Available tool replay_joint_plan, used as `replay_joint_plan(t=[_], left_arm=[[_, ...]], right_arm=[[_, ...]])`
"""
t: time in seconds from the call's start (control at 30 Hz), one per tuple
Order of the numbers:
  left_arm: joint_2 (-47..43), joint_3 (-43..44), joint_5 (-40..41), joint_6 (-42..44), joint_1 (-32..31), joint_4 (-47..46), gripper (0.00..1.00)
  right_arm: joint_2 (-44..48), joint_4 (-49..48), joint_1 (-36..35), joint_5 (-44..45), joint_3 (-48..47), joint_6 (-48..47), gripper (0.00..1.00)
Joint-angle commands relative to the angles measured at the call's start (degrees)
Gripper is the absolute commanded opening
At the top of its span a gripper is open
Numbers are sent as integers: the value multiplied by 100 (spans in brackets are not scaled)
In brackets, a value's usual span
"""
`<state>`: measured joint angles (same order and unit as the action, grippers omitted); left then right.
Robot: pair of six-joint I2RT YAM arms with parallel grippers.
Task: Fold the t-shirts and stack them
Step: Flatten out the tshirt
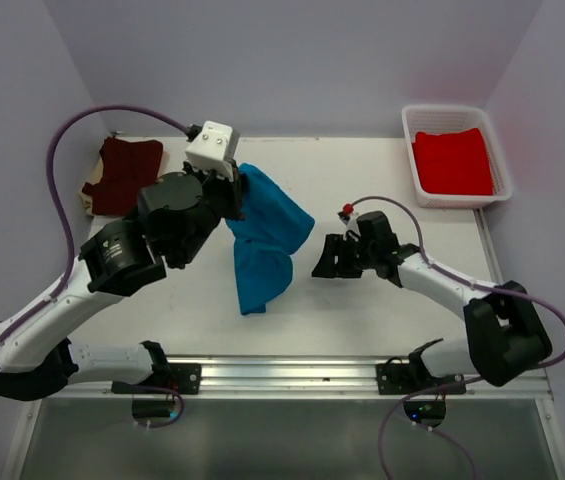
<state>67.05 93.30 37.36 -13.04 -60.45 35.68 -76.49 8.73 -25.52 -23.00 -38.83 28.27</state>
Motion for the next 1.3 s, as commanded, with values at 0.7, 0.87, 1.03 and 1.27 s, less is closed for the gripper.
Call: replay_joint_plan(t=[0.7, 0.87, 1.03, 1.27], left_arm=[[-1317, -699, 227, -753, -2, 44, 0], [-1457, -813, 280, -770, -2, 53, 0], [-1615, -866, 376, -753, -2, 71, 0], [-1844, -1147, 552, -963, -2, 263, 0]], right_arm=[[-3547, -530, -1289, 991, -2779, 231, 52], [-3698, -452, -1377, 1043, -2920, 328, 45], [-3470, -328, -1447, 1210, -2587, 442, 0], [-2636, 224, -1438, 1798, -2261, 329, 0]])
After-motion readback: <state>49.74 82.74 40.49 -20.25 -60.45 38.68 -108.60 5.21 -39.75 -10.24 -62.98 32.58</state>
